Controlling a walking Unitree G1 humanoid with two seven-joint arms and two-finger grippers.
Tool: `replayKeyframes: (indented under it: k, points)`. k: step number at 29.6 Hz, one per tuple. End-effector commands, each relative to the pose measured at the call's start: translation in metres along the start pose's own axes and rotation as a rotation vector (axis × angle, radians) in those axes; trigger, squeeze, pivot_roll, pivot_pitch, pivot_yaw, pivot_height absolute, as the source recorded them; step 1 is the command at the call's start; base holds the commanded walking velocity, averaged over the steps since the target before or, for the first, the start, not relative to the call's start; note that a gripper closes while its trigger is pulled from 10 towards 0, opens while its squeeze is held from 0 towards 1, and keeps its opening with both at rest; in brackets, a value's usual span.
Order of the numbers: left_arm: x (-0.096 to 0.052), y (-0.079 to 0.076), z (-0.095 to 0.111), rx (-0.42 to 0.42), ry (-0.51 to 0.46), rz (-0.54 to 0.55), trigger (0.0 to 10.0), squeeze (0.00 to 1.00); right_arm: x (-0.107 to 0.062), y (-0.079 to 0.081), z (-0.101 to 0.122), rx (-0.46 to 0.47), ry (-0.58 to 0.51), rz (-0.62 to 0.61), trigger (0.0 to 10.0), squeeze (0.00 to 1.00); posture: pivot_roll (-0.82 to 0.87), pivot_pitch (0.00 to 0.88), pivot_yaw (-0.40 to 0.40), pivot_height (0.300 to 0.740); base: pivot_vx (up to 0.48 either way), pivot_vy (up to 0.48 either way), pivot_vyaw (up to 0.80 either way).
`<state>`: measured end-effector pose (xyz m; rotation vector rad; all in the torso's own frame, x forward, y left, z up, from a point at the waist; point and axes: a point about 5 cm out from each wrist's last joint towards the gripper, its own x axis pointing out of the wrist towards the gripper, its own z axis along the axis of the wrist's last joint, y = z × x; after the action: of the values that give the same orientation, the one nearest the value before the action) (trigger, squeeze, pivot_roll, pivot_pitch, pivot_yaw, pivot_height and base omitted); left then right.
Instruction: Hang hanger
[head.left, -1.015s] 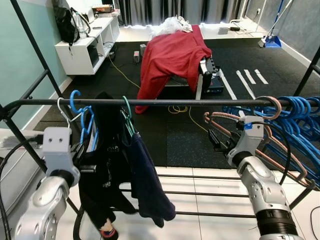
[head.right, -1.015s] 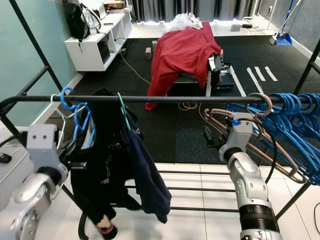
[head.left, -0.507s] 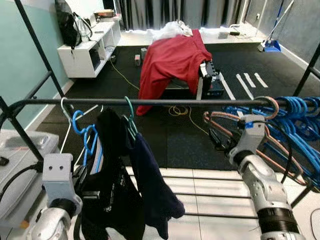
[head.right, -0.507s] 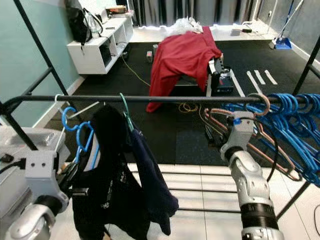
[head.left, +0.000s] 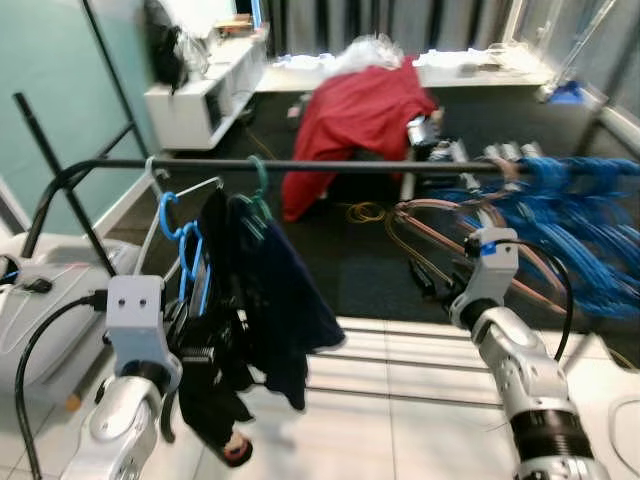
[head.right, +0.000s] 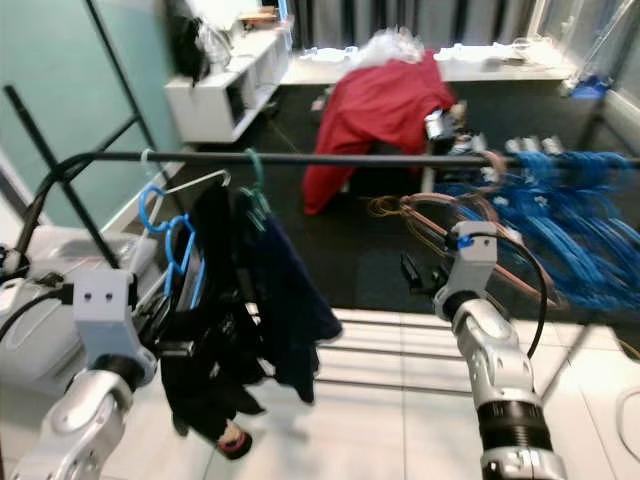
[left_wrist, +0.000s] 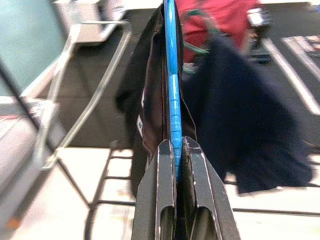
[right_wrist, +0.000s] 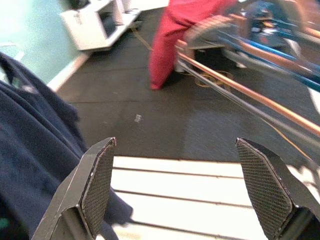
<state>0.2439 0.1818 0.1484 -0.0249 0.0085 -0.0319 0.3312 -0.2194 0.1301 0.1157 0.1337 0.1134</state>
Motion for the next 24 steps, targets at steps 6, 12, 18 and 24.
replayKeyframes:
  k: [6, 12, 18, 24]
  points:
    - [0.007, 0.002, 0.004, 0.019, -0.022, -0.045, 10.0, 0.0, 0.002, 0.008, -0.005, -0.021, 0.033, 0.056, 10.0, 0.0, -0.06, 0.0, -0.006, 0.74, -0.476, 0.0, 0.0]
    - [0.01, 0.002, 0.019, 0.065, -0.056, -0.19, 10.0, 0.0, 0.0, 0.015, 0.001, 0.028, -0.005, 0.166, 10.0, 0.0, -0.06, 0.0, -0.001, 0.74, 0.0, 0.0, 0.0]
    - [0.014, 0.022, 0.043, 0.165, -0.081, -0.276, 10.0, 0.0, -0.003, 0.021, 0.011, 0.085, -0.057, 0.271, 10.0, 0.0, -0.06, 0.0, 0.0, 0.74, 0.0, 0.0, 0.0]
    - [0.015, 0.051, 0.081, 0.287, -0.11, -0.389, 10.0, 0.0, -0.004, 0.033, 0.019, 0.108, -0.092, 0.378, 10.0, 0.0, -0.05, 0.0, 0.013, 0.74, 0.0, 0.0, 0.0]
